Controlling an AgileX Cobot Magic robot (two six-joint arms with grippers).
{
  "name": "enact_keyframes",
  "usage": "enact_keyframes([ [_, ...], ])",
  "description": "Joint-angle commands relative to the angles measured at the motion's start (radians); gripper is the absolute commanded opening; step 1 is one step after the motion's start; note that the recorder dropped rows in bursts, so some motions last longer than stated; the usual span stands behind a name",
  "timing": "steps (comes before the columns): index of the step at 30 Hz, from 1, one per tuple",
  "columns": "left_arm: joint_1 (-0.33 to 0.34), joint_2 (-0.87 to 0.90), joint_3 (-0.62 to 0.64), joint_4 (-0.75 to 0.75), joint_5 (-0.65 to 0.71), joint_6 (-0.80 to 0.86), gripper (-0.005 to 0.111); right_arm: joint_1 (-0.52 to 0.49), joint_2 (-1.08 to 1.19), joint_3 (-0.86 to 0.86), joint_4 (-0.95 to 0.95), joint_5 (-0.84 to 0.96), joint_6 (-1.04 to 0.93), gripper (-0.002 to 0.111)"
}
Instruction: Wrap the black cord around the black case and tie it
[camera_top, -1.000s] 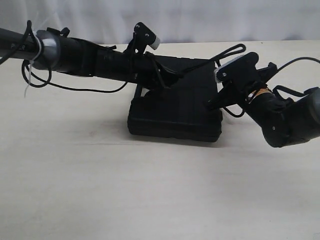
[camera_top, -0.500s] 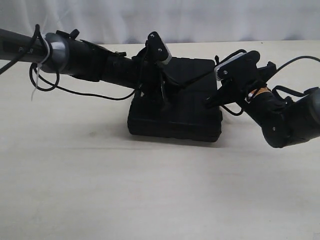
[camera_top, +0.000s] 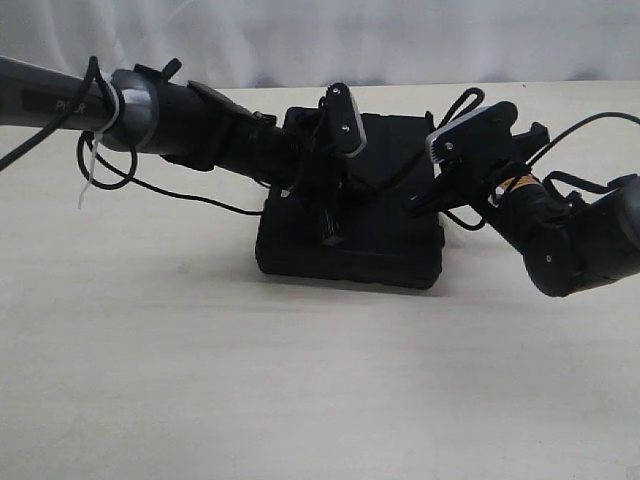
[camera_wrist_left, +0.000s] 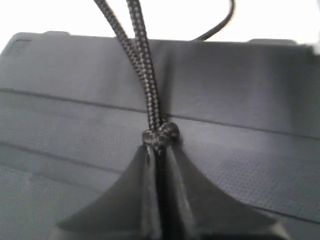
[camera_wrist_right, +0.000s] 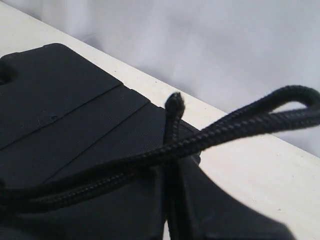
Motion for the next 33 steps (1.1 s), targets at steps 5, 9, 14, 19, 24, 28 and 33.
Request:
enact_keyframes([
  [5,-0.007,0.001,-0.010,0.019,-0.052,0.030,0.042,-0.002,-0.010,0.004,-0.011,-0.018,0.010,0.004],
  [9,-0.007,-0.002,-0.022,0.001,-0.066,0.030,0.054,-0.002,-0.010,0.004,-0.011,-0.018,0.010,0.004],
  [14,-0.007,-0.041,-0.022,-0.004,-0.017,0.024,0.055,-0.002,-0.010,0.004,-0.011,-0.020,0.010,0.004],
  [19,-0.007,-0.075,-0.020,0.004,0.001,-0.015,0.055,-0.002,-0.010,0.004,-0.011,-0.020,0.010,0.004],
  [24,0.003,-0.081,-0.020,0.036,0.024,-0.042,0.055,-0.002,-0.010,0.004,-0.011,-0.020,0.010,0.004],
  [28,0.004,-0.081,-0.020,-0.127,-0.025,0.015,0.055,-0.002,-0.010,0.004,-0.011,-0.020,0.010,0.004],
  [33,0.010,-0.045,-0.089,-0.350,-0.039,0.032,0.038,-0.002,-0.010,0.004,-0.011,-0.020,0.010,0.004],
])
